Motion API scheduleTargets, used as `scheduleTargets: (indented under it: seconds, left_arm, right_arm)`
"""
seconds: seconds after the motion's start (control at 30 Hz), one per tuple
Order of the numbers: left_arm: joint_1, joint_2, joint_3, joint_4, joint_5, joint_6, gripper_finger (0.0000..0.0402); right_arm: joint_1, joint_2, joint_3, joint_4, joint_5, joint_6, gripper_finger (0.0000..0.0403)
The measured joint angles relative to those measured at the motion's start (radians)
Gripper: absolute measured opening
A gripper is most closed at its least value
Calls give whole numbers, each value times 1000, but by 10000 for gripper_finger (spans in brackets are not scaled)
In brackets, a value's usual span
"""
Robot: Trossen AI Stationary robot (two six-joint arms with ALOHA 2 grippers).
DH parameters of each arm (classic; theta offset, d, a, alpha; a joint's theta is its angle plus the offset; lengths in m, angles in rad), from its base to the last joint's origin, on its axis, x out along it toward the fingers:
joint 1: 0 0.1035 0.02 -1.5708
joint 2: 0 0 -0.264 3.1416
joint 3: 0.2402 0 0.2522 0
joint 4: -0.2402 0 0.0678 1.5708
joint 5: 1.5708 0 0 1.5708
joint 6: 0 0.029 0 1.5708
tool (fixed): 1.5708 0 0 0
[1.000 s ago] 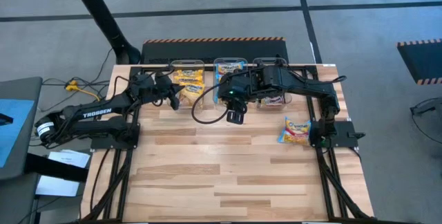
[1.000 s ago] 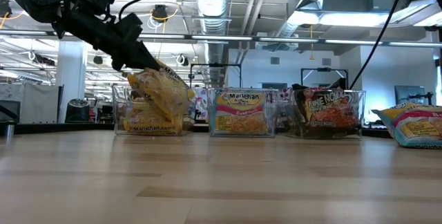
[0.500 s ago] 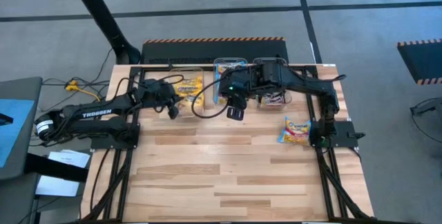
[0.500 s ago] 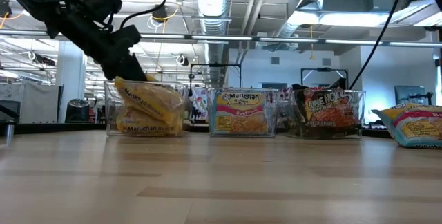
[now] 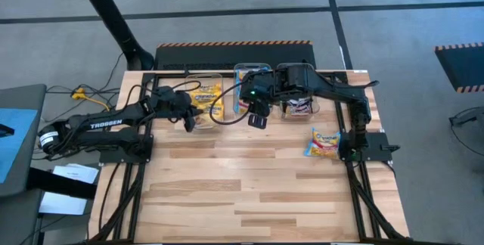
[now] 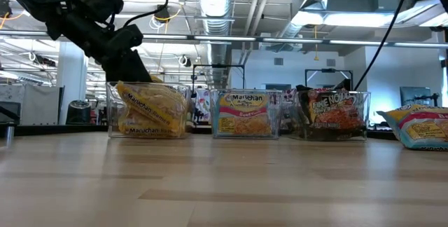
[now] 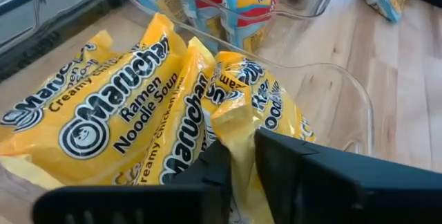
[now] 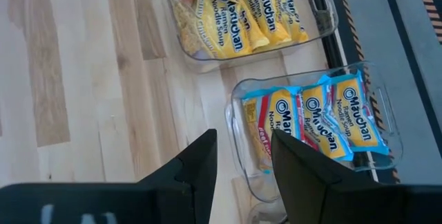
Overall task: Sort Maruchan noodles
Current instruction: Put the yellow noodle pack into the left transparent bin
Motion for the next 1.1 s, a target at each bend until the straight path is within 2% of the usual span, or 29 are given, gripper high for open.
scheduleTargets:
  seconds: [0.27,0.4,0.57,0.73,0.87,1.1]
  left_arm:
    - [0,-1,53,1,-37,-91,110]
    - [0,-1,124,-34,-41,-63,116]
    - [0,-2,230,-193,-39,-56,116]
    - [0,7,344,-373,59,-78,116]
    - [-1,26,361,-410,167,-130,116]
    - [-3,158,361,-449,195,-192,116]
  right_arm:
    - [1,0,0,0,-1,0,159]
    - [1,0,0,-1,-1,0,159]
    - [1,0,0,-20,-1,0,159]
    - [1,0,0,-31,-2,1,159]
    - [2,0,0,-31,-2,5,159]
    - [3,0,0,-30,-7,18,159]
